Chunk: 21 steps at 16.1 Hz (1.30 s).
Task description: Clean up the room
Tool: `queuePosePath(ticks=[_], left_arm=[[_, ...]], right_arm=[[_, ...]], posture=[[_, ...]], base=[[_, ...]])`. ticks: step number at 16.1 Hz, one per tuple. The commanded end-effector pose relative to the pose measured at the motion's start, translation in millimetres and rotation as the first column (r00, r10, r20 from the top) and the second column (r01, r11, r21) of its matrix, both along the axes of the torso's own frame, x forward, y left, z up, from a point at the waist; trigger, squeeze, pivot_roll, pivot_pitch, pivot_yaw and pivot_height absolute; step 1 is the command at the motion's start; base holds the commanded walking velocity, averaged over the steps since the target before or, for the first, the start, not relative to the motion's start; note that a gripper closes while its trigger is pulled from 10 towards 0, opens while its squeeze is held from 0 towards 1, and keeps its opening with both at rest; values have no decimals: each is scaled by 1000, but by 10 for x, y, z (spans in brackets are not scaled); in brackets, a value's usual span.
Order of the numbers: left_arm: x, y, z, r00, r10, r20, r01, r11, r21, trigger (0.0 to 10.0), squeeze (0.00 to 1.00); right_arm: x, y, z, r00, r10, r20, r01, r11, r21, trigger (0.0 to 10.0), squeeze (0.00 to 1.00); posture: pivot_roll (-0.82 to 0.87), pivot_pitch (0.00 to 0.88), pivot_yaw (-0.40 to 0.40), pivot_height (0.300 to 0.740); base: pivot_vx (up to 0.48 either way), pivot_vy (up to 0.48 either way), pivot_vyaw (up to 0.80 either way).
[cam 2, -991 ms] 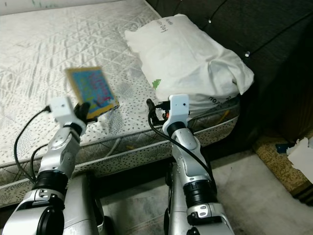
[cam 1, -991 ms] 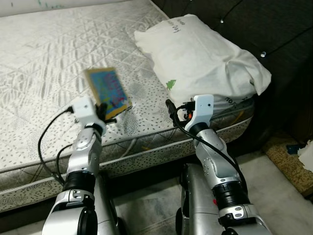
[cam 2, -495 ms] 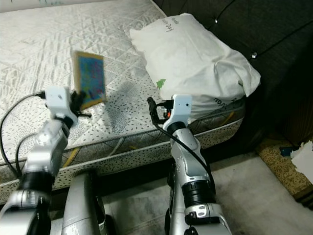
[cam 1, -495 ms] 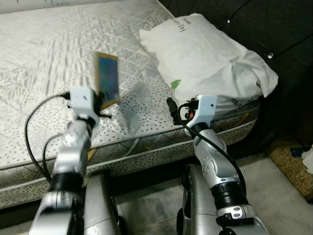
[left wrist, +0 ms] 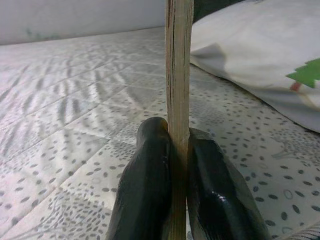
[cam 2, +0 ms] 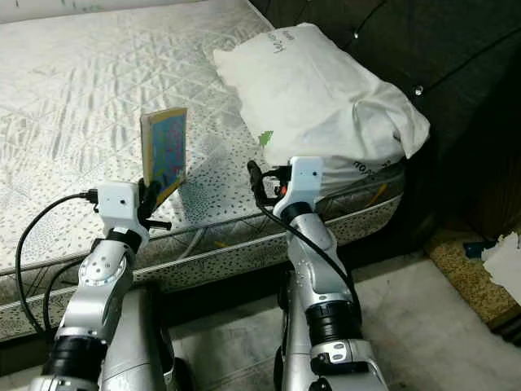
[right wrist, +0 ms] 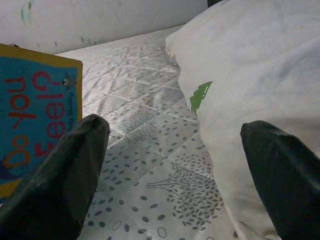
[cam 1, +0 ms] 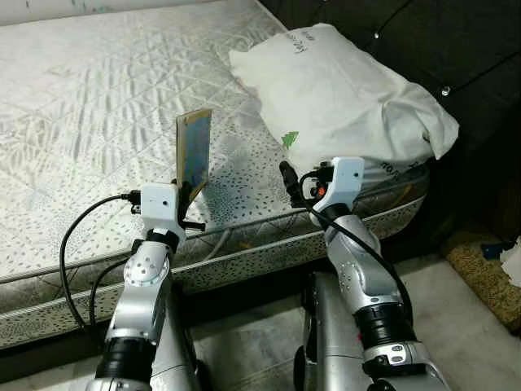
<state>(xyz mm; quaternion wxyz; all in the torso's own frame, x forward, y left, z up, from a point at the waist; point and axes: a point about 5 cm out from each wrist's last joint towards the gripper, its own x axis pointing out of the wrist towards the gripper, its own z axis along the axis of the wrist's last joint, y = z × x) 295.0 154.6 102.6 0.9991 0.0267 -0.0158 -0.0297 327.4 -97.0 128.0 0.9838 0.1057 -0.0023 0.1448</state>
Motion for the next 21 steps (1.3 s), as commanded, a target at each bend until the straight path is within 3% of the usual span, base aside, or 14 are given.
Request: queuePosePath(ticks=[1, 4, 9, 21], left_arm=[[-24, 100, 71, 997, 74, 29, -73, 997, -13, 10000, 0], [-51, 136, 55, 995, 98, 25, -98, 995, -21, 10000, 0], [-7, 39, 92, 996, 79, 34, -78, 997, -24, 10000, 0], [50, -4, 94, 996, 83, 24, -83, 997, -7, 10000, 0]], right_arm=[[8, 8, 102, 999, 3, 44, -4, 1000, 26, 10000, 0], [12, 23, 113, 999, 6, 48, -8, 1000, 28, 10000, 0], [27, 15, 129, 998, 2, 57, -4, 1000, 25, 10000, 0], [65, -4, 110, 998, -17, 60, 17, 1000, 12, 10000, 0]], posture=[[-60, 0, 23, 506], [-60, 0, 23, 538], [-68, 0, 33, 592], [-63, 0, 34, 727]], base=[[0, 0, 0], [0, 0, 0], [0, 0, 0], [0, 0, 0]])
